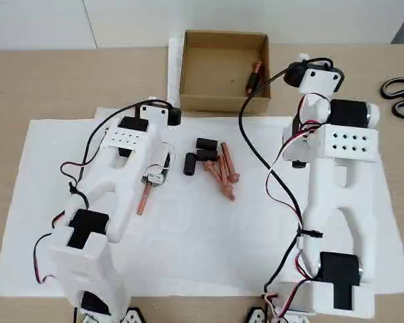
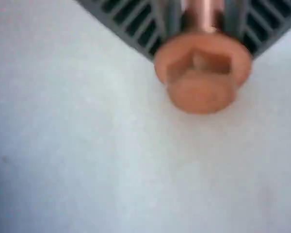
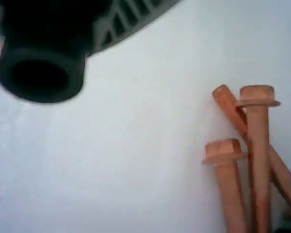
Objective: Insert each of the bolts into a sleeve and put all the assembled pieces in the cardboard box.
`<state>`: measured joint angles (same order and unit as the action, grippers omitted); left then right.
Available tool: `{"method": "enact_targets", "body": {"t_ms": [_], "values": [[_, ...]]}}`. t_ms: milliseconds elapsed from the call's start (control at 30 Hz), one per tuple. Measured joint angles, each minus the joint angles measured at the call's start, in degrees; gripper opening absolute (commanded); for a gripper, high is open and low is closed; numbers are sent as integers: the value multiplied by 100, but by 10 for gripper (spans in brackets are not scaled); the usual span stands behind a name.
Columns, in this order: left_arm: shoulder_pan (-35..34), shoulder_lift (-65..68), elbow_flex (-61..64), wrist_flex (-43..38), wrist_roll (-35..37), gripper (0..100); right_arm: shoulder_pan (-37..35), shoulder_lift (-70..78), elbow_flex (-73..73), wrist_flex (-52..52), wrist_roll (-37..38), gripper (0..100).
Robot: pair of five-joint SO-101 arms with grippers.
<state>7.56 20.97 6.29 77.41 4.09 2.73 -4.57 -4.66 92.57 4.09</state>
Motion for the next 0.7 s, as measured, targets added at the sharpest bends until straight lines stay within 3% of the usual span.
{"method": "enact_targets", "body": {"t_ms": [700], "values": [[0, 44, -290, 343, 18, 7, 0, 0, 0, 0, 0, 4]]}}
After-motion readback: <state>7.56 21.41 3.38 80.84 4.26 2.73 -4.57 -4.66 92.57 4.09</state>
